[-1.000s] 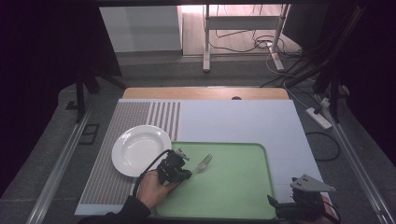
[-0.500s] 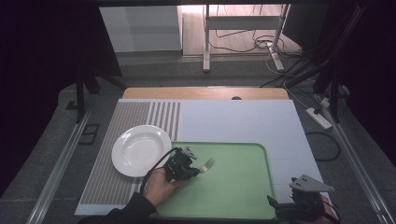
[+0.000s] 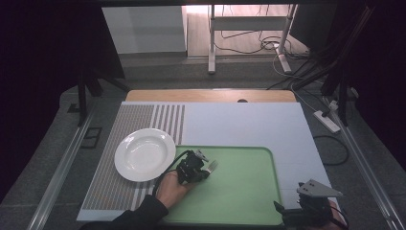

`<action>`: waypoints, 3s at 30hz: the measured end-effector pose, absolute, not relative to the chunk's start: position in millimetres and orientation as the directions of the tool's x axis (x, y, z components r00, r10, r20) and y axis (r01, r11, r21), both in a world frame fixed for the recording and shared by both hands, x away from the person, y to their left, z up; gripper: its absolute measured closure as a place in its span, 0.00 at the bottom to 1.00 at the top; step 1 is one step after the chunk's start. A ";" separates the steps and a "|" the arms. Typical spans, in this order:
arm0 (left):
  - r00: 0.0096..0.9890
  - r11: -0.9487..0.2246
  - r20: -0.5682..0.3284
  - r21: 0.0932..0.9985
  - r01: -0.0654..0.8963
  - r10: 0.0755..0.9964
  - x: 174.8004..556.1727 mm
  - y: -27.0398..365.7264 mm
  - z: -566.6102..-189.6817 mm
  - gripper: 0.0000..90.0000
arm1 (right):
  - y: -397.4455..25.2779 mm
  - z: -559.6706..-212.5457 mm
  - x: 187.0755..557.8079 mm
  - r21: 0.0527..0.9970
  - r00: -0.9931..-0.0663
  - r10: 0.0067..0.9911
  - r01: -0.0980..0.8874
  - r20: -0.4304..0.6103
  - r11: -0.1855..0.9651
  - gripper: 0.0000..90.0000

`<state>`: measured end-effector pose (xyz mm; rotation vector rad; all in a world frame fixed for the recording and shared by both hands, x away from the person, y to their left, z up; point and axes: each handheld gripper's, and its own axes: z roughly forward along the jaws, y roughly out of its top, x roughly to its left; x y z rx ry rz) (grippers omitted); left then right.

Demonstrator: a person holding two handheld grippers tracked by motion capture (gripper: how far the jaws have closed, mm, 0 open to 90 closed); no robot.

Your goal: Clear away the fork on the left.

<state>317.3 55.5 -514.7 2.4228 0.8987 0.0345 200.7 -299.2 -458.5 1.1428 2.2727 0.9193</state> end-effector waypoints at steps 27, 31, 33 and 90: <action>0.651 -0.542 -0.123 0.451 0.709 0.749 336.5 111.3 -512.4 0.96 | -298.1 -458.9 200.7 0.720 -0.573 0.815 0.531 -0.084 0.447 0.00; 0.667 -0.542 -0.137 0.475 0.693 0.732 336.1 113.7 -509.7 0.90 | -298.2 -458.7 200.6 0.720 -0.574 0.815 0.531 -0.083 0.447 0.00; 0.682 -0.547 -0.131 0.497 0.673 0.720 334.6 114.5 -507.0 0.82 | -298.3 -458.6 200.6 0.720 -0.575 0.814 0.530 -0.082 0.447 0.00; 0.638 -0.261 -0.275 0.744 0.615 0.720 229.5 259.1 -484.5 0.00 | -298.5 -458.3 200.4 0.724 -0.570 0.818 0.532 -0.079 0.440 0.00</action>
